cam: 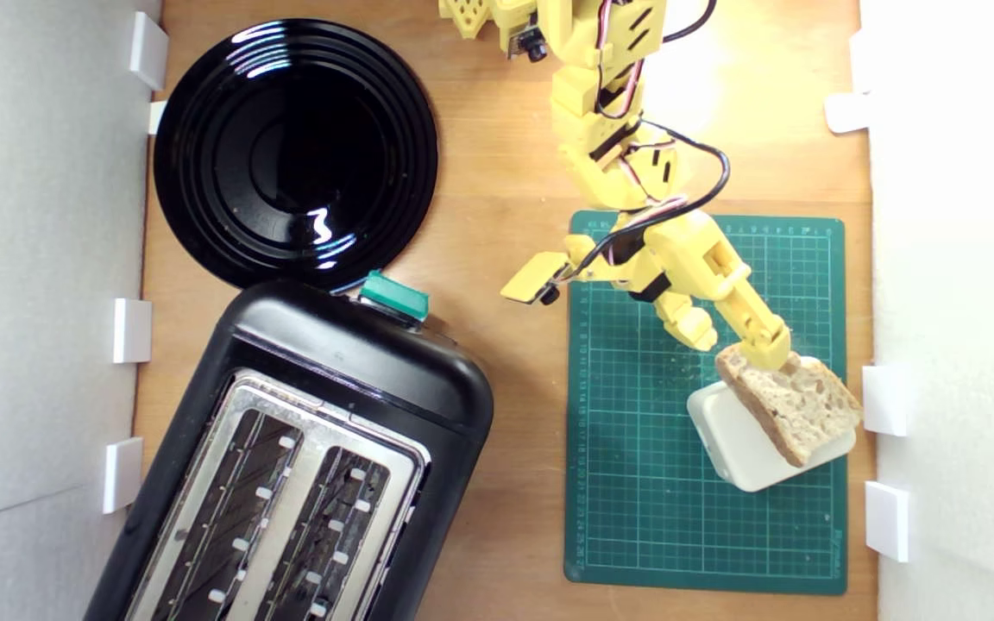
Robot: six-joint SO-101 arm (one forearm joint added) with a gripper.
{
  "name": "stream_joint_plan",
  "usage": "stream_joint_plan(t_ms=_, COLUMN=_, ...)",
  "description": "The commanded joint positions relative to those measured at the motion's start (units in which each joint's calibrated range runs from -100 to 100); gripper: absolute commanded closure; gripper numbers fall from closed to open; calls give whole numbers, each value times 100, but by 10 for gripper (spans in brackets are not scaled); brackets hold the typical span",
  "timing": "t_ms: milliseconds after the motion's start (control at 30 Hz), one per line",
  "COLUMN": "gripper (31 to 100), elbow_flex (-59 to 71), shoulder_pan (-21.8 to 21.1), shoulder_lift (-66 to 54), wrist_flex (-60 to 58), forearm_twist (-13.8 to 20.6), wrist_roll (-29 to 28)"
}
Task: Pick bread and place in toaster
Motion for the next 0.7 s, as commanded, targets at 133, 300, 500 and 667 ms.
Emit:
stream_joint_plan(t_ms=133, gripper=399, elbow_flex=-456, shoulder_pan=-272, shoulder_lift=76, wrist_flex=-177, forearm_twist=-341, wrist_roll=260)
stream_joint_plan(t_ms=300, gripper=399, elbow_flex=-674, shoulder_pan=-288, shoulder_lift=209, wrist_flex=-168, forearm_twist=-459, wrist_roll=270)
stream_joint_plan(t_ms=500, gripper=399, elbow_flex=-1001, shoulder_pan=-344, shoulder_lift=467, wrist_flex=-168, forearm_twist=-468, wrist_roll=276)
stream_joint_plan(t_ms=667, gripper=399, elbow_flex=-1055, shoulder_pan=-393, shoulder_lift=500, wrist_flex=-168, forearm_twist=-468, wrist_roll=276)
